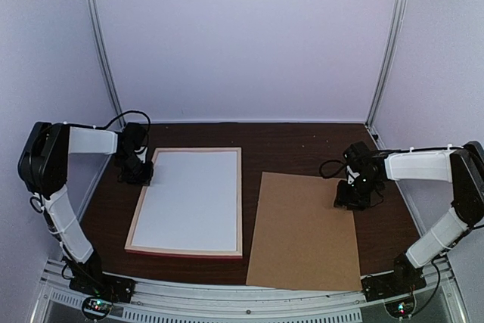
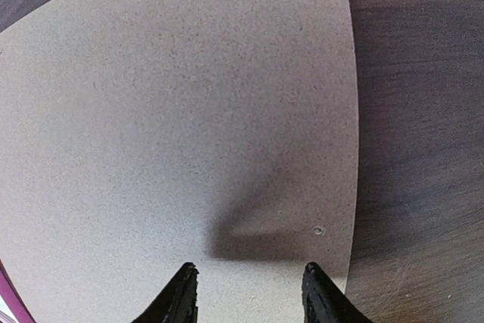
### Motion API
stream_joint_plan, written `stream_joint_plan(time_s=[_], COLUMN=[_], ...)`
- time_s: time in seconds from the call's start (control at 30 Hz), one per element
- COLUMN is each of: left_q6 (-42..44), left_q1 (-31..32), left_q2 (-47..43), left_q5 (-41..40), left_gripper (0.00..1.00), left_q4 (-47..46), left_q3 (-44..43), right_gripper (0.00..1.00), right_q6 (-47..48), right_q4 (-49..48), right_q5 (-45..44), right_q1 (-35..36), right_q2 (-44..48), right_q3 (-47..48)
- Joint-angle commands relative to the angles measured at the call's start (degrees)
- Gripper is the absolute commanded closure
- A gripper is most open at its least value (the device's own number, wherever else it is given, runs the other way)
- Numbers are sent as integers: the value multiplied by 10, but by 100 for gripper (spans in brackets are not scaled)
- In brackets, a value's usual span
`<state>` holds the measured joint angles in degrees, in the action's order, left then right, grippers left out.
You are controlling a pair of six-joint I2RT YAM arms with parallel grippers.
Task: Put the photo into the frame
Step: Adjust the frame body at the center of the board, then pick up the backboard from the center of the board.
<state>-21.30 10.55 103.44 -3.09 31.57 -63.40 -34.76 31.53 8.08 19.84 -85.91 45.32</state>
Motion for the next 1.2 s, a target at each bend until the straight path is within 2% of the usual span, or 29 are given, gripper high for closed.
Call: stream_joint_plan(time_s=[0.0, 0.1, 0.23, 0.33, 0.53, 0.8, 0.97, 1.17], left_q6=[1, -8, -19, -24, -43, -81, -101, -83], left_q1=[-3, -3, -2, 3, 60, 192, 271, 348], left_q2=[18, 4, -46, -81, -121, -123, -71, 36], left_q5=[-34, -31, -16, 4, 55, 96, 112, 127], left_gripper=[79, 67, 40, 31, 27, 26, 26, 27], left_q4=[-12, -13, -30, -38, -49, -93, -122, -85], left_q3=[-29, -34, -19, -9, -2, -1, -39, -151], right_gripper=[53, 53, 52, 52, 53, 56, 58, 61], right_q6=[9, 15, 17, 15, 12, 9, 5, 5], right_q4=[21, 38, 50, 52, 40, -7, -41, -70], right_q5=[-36, -54, -65, -67, -55, -17, 6, 32], right_q1=[-6, -9, -17, -23, -32, -36, -37, -37], right_q2=[18, 25, 41, 52, 49, 17, -12, -55], right_q3=[5, 8, -1, -9, -24, -31, -27, -3])
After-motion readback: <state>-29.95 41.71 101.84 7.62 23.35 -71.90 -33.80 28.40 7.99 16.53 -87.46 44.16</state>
